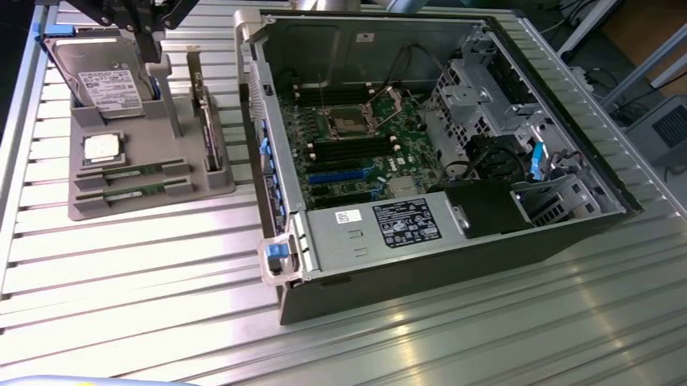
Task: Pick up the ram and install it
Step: 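Reach for the ram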
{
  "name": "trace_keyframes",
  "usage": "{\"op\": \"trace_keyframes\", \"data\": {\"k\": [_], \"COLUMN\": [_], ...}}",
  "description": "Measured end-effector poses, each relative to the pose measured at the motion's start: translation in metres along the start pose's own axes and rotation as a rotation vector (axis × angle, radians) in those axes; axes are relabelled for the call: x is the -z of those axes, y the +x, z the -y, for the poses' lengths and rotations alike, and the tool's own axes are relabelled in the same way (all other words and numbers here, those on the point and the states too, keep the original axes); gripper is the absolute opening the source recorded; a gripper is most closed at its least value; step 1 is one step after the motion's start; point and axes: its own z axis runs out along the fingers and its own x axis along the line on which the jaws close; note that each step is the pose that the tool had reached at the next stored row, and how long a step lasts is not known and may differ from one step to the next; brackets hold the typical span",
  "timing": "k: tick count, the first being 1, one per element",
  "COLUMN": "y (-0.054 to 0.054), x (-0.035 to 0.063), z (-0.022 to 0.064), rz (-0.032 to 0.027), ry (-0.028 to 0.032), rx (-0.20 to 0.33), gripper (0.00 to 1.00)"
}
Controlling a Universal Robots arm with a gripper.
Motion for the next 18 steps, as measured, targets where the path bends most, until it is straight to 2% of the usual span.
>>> {"op": "trace_keyframes", "data": {"k": [10,18], "y": [-0.001,-0.001], "x": [0.0004,0.0004], "z": [0.01,0.0105], "rz": [0.0,0.0], "ry": [0.0,0.0], "rx": [0.0,0.0], "gripper": [0.1,0.1]}}
